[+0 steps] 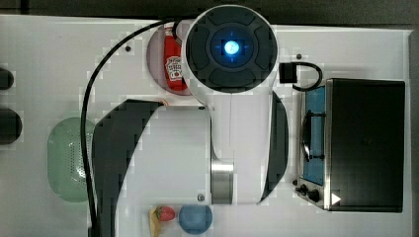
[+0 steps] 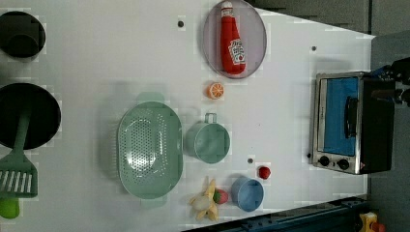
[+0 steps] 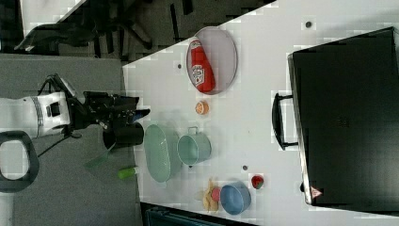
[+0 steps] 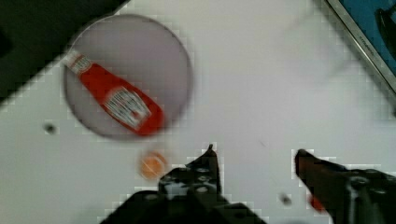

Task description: Flap open oven.

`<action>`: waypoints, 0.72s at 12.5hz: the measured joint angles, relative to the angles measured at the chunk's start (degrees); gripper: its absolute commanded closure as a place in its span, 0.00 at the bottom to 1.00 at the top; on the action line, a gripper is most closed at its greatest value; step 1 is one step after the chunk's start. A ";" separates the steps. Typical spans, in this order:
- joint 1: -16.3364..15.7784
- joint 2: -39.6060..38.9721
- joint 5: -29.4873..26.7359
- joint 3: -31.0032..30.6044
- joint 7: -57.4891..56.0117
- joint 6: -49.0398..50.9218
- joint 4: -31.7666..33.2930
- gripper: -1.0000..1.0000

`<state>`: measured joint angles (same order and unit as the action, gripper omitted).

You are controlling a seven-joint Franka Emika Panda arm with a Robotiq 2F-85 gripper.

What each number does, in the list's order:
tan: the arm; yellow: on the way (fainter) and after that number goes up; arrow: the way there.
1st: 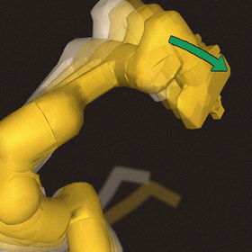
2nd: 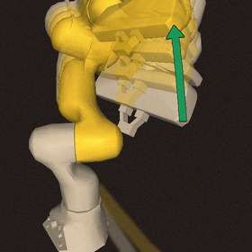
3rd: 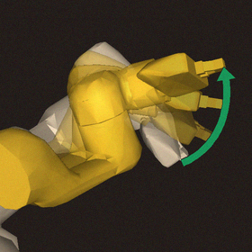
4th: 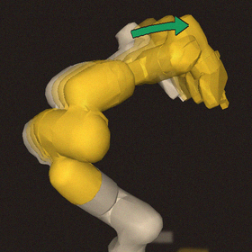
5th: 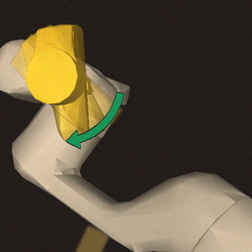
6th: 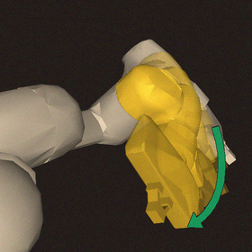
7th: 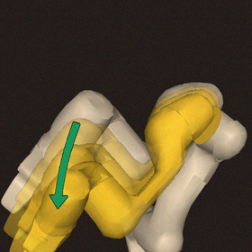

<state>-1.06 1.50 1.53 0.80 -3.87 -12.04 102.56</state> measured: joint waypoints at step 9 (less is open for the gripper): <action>0.60 22.17 0.82 2.52 3.20 11.56 7.16 0.43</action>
<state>-0.46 23.67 2.35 3.32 -0.67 -0.48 109.72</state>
